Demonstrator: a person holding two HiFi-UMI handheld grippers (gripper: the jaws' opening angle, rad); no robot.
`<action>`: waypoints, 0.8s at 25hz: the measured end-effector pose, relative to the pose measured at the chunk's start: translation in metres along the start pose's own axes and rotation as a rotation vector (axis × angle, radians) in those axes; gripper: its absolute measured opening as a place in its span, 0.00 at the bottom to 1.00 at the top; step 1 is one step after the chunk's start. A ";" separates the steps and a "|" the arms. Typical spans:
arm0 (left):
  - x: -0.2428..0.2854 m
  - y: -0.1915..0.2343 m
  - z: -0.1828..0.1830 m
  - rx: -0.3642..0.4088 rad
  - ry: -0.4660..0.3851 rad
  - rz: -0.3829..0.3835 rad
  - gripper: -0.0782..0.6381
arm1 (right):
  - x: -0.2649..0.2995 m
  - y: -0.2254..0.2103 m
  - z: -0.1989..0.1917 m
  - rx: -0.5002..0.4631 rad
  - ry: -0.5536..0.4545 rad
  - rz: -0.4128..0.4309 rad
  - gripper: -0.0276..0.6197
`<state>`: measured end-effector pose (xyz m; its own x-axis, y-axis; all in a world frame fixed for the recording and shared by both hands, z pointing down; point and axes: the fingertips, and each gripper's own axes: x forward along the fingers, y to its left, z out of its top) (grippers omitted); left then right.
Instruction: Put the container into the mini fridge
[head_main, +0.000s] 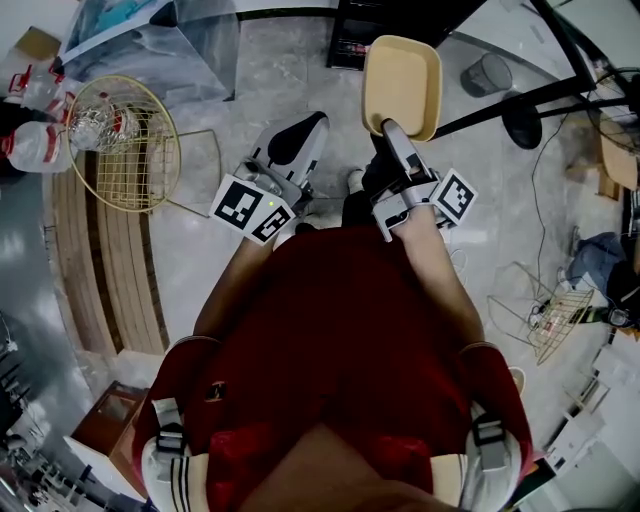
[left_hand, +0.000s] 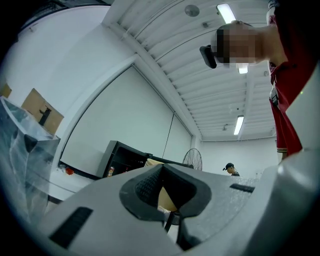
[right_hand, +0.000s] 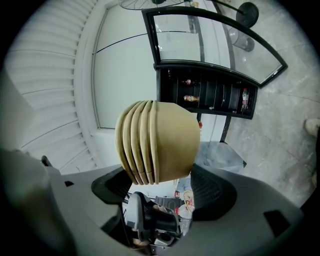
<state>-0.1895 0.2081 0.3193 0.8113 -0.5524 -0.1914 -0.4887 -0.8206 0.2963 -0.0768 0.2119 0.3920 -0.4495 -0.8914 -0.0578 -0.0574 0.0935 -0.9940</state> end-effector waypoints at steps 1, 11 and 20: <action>0.003 0.003 0.000 0.007 0.002 -0.001 0.12 | 0.004 0.000 0.004 -0.002 -0.003 0.001 0.60; 0.022 0.021 0.000 0.043 0.016 -0.003 0.12 | 0.025 -0.009 0.024 0.002 -0.010 0.000 0.60; 0.076 0.056 -0.004 0.070 0.036 0.008 0.12 | 0.064 -0.025 0.074 0.012 -0.001 0.004 0.60</action>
<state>-0.1541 0.1204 0.3248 0.8175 -0.5546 -0.1552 -0.5158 -0.8249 0.2313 -0.0385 0.1198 0.4063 -0.4490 -0.8914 -0.0614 -0.0449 0.0912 -0.9948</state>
